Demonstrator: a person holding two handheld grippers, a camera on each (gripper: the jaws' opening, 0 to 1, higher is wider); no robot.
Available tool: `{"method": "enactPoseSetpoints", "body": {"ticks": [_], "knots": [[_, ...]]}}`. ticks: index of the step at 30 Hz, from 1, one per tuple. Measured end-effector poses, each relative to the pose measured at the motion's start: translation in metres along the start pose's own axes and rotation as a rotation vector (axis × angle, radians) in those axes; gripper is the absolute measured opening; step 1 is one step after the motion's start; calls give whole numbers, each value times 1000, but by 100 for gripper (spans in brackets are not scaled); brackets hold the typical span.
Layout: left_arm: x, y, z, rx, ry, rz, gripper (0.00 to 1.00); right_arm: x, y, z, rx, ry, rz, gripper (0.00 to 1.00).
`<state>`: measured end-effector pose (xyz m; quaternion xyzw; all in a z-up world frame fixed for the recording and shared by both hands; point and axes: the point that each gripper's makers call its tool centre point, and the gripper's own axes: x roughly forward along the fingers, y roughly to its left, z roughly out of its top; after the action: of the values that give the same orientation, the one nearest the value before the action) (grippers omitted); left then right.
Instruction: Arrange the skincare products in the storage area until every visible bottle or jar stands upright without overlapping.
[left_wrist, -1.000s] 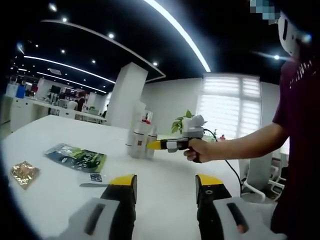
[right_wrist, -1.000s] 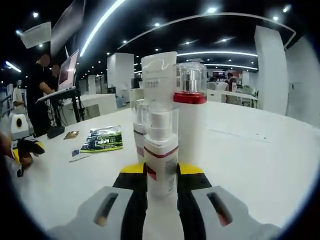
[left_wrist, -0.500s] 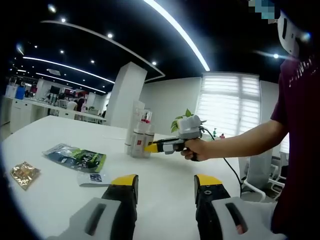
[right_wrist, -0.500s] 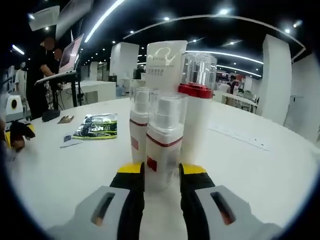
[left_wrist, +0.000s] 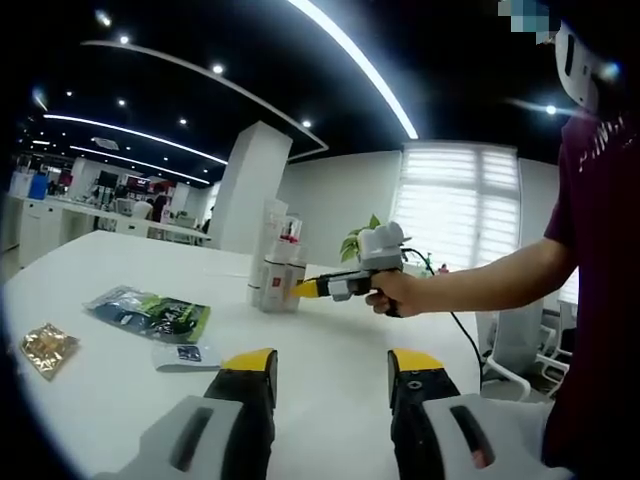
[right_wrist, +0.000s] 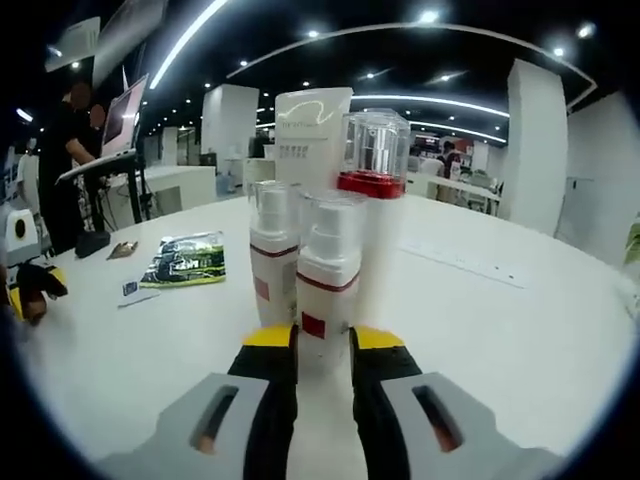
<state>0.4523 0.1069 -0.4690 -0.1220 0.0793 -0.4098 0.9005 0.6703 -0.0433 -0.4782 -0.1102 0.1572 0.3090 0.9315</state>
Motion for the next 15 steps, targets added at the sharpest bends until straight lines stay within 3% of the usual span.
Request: {"method": "enactPoseSetpoints", "body": {"ticks": [15], "knots": [[0, 0, -1, -2, 3, -1, 46, 4, -2, -3, 68, 33, -44, 21]]}}
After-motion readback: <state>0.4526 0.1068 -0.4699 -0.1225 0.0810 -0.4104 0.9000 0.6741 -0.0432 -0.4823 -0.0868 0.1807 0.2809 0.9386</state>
